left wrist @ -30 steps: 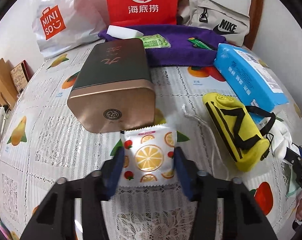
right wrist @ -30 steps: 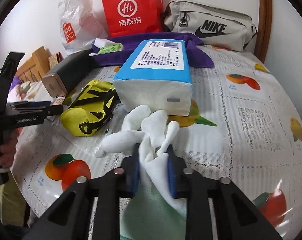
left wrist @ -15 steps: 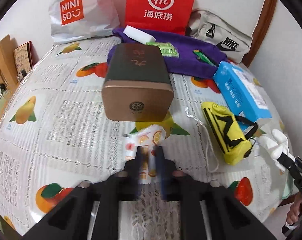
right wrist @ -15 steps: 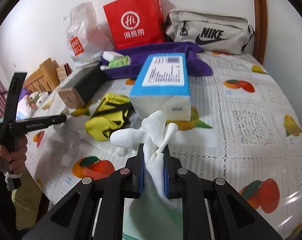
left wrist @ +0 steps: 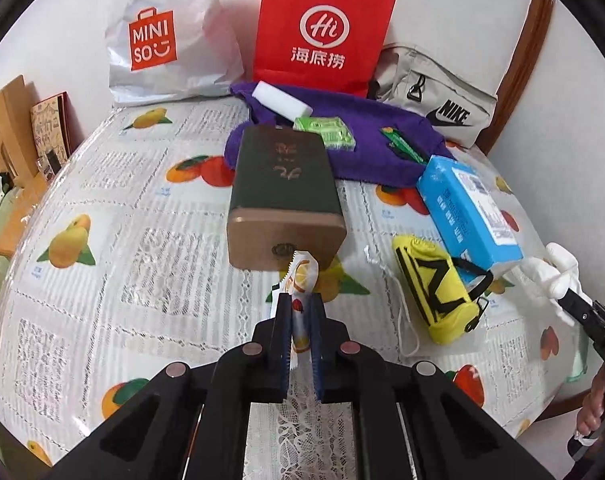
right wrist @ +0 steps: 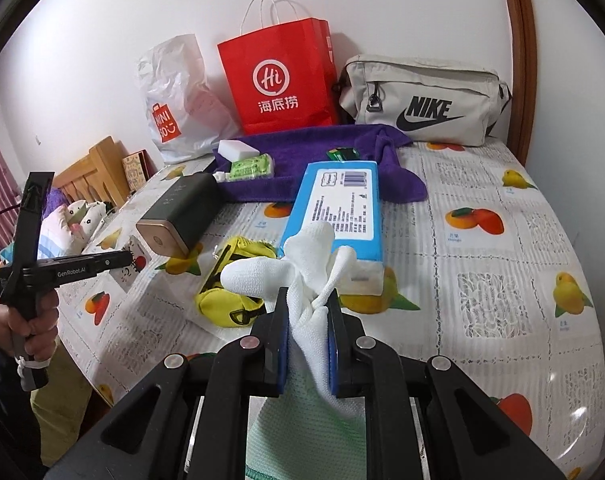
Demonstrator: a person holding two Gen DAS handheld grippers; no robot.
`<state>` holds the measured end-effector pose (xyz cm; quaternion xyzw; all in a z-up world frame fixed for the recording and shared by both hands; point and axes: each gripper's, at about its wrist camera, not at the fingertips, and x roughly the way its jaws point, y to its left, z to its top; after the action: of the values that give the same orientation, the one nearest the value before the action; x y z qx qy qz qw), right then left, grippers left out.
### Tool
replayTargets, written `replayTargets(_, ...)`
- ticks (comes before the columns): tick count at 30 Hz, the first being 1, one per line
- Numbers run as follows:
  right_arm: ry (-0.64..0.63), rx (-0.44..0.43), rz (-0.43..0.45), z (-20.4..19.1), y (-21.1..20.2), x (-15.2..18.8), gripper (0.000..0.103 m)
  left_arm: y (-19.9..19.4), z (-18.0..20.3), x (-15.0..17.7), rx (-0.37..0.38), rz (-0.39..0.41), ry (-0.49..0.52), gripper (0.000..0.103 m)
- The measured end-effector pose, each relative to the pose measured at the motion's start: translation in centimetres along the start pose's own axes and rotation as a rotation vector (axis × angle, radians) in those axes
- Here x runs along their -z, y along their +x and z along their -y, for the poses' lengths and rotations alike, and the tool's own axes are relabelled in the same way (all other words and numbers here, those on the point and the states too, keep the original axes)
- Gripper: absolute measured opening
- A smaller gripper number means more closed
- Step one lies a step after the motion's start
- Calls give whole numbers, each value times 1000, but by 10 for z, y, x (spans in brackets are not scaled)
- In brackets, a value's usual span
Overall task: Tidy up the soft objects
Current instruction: 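Carry the glove with the right gripper while the left carries the orange-print packet to the towel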
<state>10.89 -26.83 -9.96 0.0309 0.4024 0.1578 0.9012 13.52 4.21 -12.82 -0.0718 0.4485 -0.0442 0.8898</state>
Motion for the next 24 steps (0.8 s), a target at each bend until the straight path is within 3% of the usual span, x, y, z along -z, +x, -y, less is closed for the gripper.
replayTargets(9, -31, 3, 34, -1, 2, -33, 15, -9, 4, -34, 9, 33, -2, 9)
replayTargets(24, -77, -20, 67, -2, 40, -103, 15, -3, 17, -89, 25, 65, 27, 9)
